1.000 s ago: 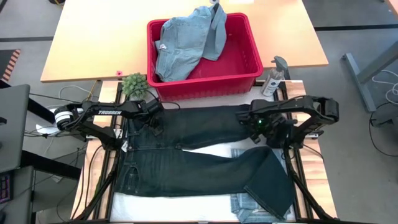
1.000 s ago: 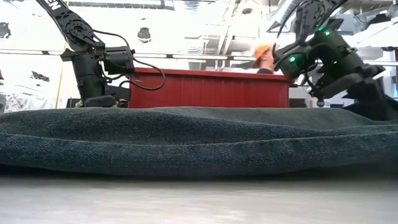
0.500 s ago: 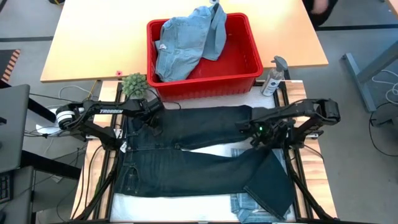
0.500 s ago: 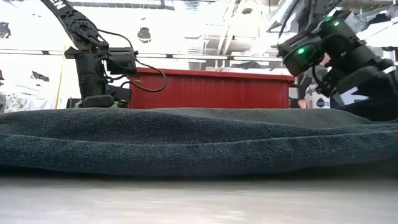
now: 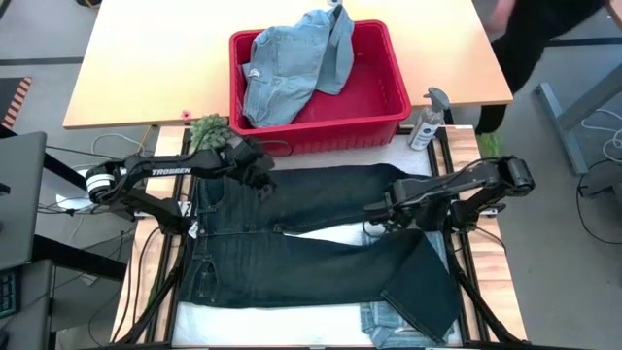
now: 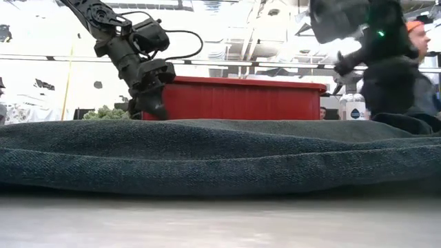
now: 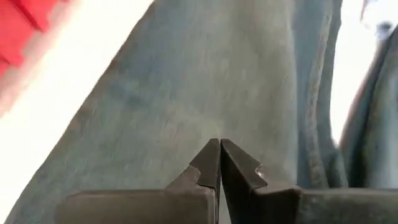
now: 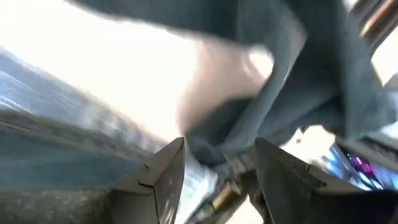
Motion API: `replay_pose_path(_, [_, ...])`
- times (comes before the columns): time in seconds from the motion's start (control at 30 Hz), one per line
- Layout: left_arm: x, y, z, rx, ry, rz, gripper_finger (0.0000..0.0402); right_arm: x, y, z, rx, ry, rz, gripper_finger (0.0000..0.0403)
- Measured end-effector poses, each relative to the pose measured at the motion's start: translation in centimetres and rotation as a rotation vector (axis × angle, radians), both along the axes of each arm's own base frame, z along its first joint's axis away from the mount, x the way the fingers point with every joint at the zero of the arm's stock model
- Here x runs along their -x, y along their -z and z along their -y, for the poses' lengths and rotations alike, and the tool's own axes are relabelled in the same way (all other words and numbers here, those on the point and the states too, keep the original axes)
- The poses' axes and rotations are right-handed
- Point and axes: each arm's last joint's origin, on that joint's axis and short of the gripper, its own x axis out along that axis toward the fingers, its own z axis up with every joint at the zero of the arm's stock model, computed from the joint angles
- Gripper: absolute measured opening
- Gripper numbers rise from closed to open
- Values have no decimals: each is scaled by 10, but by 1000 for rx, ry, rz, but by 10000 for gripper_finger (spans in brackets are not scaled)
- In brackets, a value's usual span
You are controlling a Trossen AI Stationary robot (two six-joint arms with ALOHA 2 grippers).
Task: Fold Laundry from Bin
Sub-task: Fold the blue denim pants
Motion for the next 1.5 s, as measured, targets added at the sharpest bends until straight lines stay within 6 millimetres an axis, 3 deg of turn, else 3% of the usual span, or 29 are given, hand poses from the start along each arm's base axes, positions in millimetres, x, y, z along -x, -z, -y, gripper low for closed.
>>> replay_pose_path(0.17, [6, 7, 12, 225, -123, -105, 0, -15, -28, 5, 98, -11, 128, 204])
replay_pose_path(0.3, [17, 16, 30, 65, -230, -362, 0, -22, -45, 9, 172, -21, 203, 199])
replay_pose_path(0.43, [17, 19, 36, -19, -242, -377, 0, -27, -56, 10, 208, -87, 244, 199])
replay_pose_path(0.57, [28, 48, 39, 73, -269, -420, 0, -25, -57, 11, 219, -115, 221, 200])
replay_pose_path(0.7, [39, 69, 43, 108, -296, -441, 0, -19, -47, 25, 249, -42, 148, 195])
replay_pose_path(0.9, [42, 73, 43, 69, -330, -440, 0, -4, -16, 45, 203, 58, 10, 175])
replay_pose_path(1.07, [43, 73, 41, 29, -362, -455, 0, 11, 8, 64, 263, 139, -81, 157])
replay_pose_path(1.27, [43, 74, 41, 48, -406, -448, 0, 7, 23, 83, 261, 117, -6, 143])
replay_pose_path(1.5, [43, 74, 41, 63, -409, -444, 0, 3, 38, 87, 221, 95, 78, 125])
